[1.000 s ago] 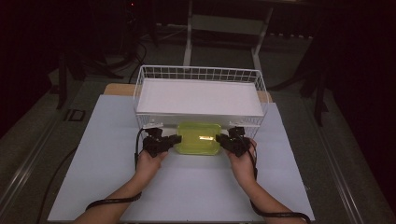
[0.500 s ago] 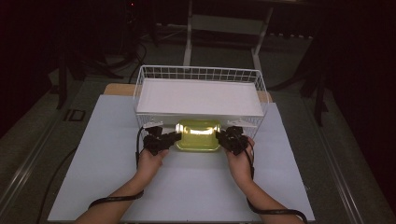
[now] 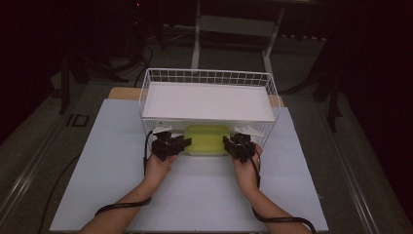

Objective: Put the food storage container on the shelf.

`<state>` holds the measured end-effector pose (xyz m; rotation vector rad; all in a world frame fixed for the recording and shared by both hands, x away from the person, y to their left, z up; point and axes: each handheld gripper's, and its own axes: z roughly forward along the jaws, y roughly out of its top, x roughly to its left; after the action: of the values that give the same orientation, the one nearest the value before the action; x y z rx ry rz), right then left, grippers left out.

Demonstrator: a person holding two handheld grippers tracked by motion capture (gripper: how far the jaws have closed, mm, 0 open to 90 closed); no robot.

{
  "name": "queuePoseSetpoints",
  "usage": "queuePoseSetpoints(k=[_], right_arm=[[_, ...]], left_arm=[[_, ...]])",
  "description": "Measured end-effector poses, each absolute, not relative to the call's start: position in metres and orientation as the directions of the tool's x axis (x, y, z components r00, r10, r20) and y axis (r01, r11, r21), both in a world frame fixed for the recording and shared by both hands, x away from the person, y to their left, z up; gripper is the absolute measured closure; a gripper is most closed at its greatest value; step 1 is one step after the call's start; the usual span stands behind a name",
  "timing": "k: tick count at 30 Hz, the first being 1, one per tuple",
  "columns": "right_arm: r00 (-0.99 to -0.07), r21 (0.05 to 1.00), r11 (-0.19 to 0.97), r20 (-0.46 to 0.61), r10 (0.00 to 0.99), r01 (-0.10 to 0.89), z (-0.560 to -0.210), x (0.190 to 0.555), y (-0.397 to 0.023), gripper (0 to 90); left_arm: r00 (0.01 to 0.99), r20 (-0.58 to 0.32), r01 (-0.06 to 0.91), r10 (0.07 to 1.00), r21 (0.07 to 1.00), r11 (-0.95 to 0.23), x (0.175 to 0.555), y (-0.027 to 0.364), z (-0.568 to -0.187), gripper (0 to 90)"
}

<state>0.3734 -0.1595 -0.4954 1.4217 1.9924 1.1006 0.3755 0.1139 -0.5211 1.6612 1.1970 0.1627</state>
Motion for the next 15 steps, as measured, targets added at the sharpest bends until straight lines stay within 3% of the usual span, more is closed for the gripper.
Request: queuePoseSetpoints(k=[7, 9, 15], right_arm=[[-0.36, 0.823, 0.146, 0.076, 0.93, 0.548, -0.497, 0.373, -0.159, 63.1], [-0.363, 0.828, 0.137, 0.085, 0.928, 0.544, -0.495, 0.372, -0.159, 58.9], [-0.391, 0.84, 0.139, 0.092, 0.916, 0.524, -0.487, 0.361, -0.158, 58.2]], left_arm=[[0.496, -0.333, 0.579, 0.802, 0.815, -0.019, 0.378, 0.111, -0.518, 52.0], [0.494, -0.335, 0.576, 0.802, 0.817, -0.013, 0.377, 0.109, -0.517, 49.9], [0.511, -0.32, 0.55, 0.798, 0.835, -0.017, 0.367, 0.112, -0.508, 48.9]])
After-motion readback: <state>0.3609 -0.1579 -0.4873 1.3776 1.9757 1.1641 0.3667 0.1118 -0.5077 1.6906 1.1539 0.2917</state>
